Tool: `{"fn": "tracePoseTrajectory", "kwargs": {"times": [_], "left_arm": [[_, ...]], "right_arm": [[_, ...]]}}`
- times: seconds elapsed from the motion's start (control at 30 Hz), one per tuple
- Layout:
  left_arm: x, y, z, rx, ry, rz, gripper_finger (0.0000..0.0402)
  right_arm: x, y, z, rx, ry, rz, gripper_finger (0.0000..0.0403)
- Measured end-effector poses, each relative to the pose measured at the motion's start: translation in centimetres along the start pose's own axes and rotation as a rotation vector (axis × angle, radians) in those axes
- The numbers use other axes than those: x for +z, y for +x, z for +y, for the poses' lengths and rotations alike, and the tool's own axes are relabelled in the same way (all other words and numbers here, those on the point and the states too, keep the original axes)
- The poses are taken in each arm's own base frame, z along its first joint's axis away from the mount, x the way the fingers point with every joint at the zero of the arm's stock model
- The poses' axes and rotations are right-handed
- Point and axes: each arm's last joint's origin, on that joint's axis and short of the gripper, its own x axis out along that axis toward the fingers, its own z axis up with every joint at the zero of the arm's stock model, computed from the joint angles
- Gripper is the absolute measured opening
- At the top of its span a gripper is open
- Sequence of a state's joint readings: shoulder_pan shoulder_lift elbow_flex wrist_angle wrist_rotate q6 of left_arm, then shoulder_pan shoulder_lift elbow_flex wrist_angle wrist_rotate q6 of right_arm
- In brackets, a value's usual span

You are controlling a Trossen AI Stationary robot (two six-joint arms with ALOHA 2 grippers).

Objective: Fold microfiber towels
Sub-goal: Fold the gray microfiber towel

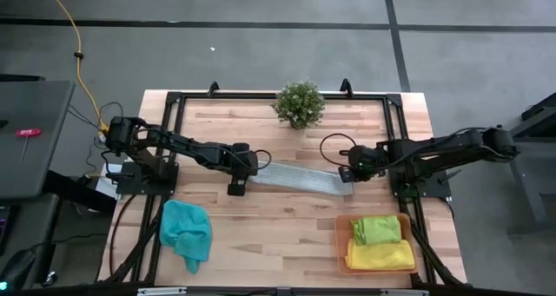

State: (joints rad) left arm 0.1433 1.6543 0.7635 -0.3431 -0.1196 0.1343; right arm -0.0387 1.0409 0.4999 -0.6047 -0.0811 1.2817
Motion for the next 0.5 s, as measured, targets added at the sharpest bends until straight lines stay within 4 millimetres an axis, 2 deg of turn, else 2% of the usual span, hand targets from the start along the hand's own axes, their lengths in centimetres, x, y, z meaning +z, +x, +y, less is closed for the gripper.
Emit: {"fn": "tracePoseTrajectory", "kwargs": {"times": [0.13,0.23,0.5], "left_arm": [[-0.01,0.01,-0.01,0.000,0.000,0.001,0.0001],[-0.01,0.01,-0.01,-0.001,0.000,0.001,0.0000],[-0.03,0.01,-0.02,-0.001,0.001,0.002,0.0000]], "right_arm": [[0.08,0.01,-0.01,-0.005,-0.002,-0.024,0.0002],[0.07,0.00,-0.16,-0.023,-0.001,-0.031,0.0023],[0.05,-0.24,-0.94,-0.136,-0.028,-0.075,0.0169]]}}
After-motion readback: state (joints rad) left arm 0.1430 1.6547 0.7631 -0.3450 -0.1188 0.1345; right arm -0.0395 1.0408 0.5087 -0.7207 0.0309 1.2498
